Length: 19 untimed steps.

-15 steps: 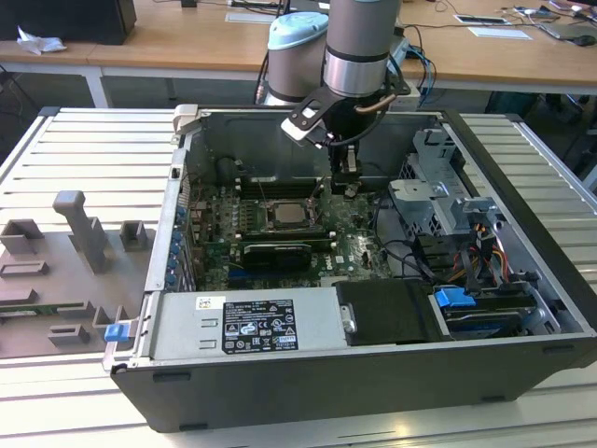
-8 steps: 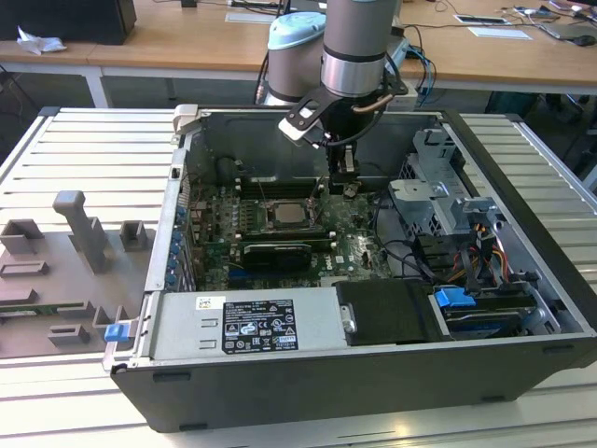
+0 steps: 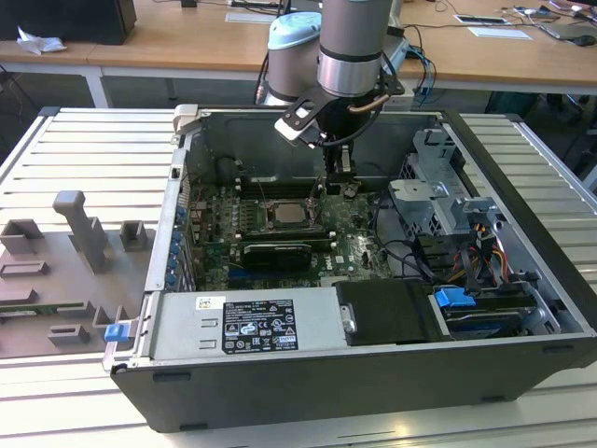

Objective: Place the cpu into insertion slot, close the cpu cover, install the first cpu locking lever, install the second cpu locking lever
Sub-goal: 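Close the cpu cover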

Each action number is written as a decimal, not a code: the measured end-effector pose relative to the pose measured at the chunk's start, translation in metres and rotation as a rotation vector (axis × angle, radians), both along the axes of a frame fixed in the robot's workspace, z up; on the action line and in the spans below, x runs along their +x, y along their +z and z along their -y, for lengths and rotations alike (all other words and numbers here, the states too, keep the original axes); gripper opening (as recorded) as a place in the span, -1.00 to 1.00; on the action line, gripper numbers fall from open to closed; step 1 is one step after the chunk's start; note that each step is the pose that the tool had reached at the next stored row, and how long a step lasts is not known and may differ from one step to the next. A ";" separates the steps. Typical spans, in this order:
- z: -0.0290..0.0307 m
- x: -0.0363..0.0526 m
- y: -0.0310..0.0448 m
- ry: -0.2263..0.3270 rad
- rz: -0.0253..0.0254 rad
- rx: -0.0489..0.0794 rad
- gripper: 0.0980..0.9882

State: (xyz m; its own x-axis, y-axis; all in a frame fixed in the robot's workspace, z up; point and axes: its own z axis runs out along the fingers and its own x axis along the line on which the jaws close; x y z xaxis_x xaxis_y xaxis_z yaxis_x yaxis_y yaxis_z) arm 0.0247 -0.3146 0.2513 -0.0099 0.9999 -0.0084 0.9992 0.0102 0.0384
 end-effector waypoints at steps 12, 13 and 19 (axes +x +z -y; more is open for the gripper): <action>0.0000 -0.0045 0.0000 0.000 0.0000 0.000 -0.98; 0.0000 -0.0048 0.0000 0.000 0.0000 0.000 -0.98; 0.0000 -0.0076 0.0000 0.000 0.0000 0.000 -0.98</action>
State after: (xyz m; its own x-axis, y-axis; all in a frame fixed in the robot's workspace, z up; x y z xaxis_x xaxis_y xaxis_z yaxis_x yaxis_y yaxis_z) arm 0.0172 -0.3146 0.2513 -0.0099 0.9999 -0.0085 0.9992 0.0102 0.0384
